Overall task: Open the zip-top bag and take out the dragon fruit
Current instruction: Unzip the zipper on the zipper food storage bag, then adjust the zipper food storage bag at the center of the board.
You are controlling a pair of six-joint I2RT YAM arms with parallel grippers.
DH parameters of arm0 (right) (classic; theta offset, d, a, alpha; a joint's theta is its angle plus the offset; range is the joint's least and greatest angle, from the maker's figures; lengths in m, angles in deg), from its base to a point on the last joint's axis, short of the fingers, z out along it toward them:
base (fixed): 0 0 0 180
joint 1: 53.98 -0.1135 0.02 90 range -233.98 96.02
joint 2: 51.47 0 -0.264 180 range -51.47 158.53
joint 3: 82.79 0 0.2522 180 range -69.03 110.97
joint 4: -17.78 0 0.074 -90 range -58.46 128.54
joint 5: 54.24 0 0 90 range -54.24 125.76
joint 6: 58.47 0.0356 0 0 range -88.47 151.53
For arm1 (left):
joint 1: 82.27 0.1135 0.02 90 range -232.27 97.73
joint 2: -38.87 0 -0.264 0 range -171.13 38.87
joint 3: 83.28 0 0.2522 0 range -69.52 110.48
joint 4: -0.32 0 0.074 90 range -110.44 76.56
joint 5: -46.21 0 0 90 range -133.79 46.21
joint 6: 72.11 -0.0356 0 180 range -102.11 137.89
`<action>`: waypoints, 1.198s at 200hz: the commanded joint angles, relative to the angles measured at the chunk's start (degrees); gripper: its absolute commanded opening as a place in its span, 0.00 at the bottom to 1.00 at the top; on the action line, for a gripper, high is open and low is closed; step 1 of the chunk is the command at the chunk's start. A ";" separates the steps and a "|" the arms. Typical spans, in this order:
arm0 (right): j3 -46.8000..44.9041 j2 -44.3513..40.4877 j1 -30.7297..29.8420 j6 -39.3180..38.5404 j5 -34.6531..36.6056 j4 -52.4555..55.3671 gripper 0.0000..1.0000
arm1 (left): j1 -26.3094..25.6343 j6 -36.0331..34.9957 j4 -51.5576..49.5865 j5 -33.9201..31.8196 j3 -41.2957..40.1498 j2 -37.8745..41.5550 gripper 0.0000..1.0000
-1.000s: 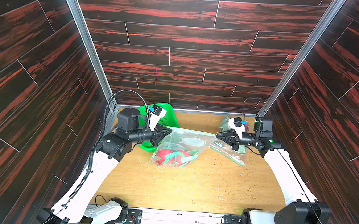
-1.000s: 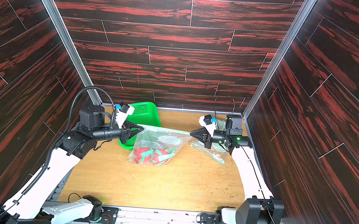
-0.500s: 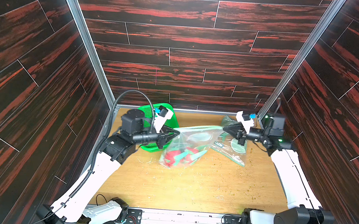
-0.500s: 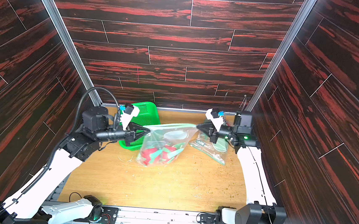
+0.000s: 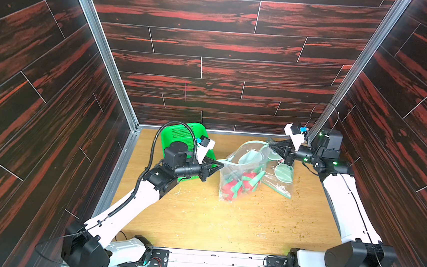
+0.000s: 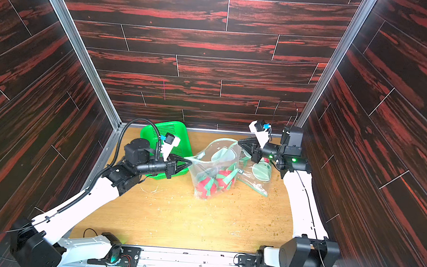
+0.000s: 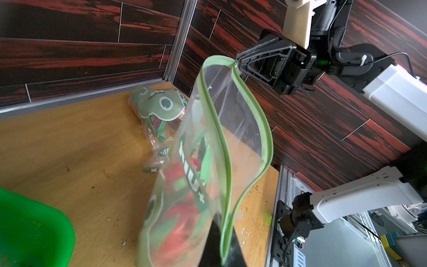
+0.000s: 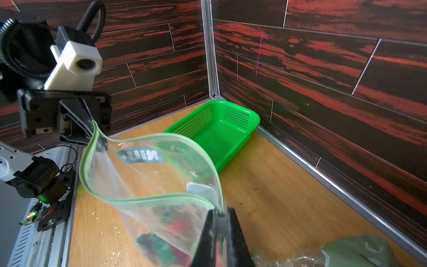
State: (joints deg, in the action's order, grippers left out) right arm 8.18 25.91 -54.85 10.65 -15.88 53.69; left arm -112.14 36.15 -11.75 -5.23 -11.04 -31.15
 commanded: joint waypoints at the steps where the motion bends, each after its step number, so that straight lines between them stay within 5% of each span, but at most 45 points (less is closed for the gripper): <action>1: -1.63 -0.44 -0.01 1.11 -3.25 -4.61 0.00 | -0.09 1.71 5.44 2.36 0.48 0.62 0.09; 14: -1.68 -0.50 -0.48 -0.69 -3.19 -3.28 0.00 | -0.03 0.42 -1.12 4.75 3.85 -0.92 0.30; 36: -1.67 -1.25 -0.69 -3.39 -3.85 -2.13 0.00 | -0.07 -4.23 -17.62 2.33 12.24 -2.98 0.45; 132: -3.01 -3.11 -1.99 -6.10 -6.75 -2.52 0.00 | -1.60 -10.18 -48.55 -16.08 44.72 -17.81 0.57; 179: -3.48 -2.95 -2.40 -4.69 -6.20 -3.59 0.00 | -2.78 -13.47 -53.29 -11.23 53.84 -28.20 0.59; 239: -3.44 -2.40 -2.89 -2.49 -4.53 -4.06 0.00 | -4.15 -12.30 -49.91 -6.51 52.41 -30.07 0.60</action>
State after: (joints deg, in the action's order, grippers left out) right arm 4.58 24.32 -57.25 6.54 -19.40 52.49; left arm -115.99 24.28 -60.99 -13.60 40.93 -62.30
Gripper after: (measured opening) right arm 0.079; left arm 0.598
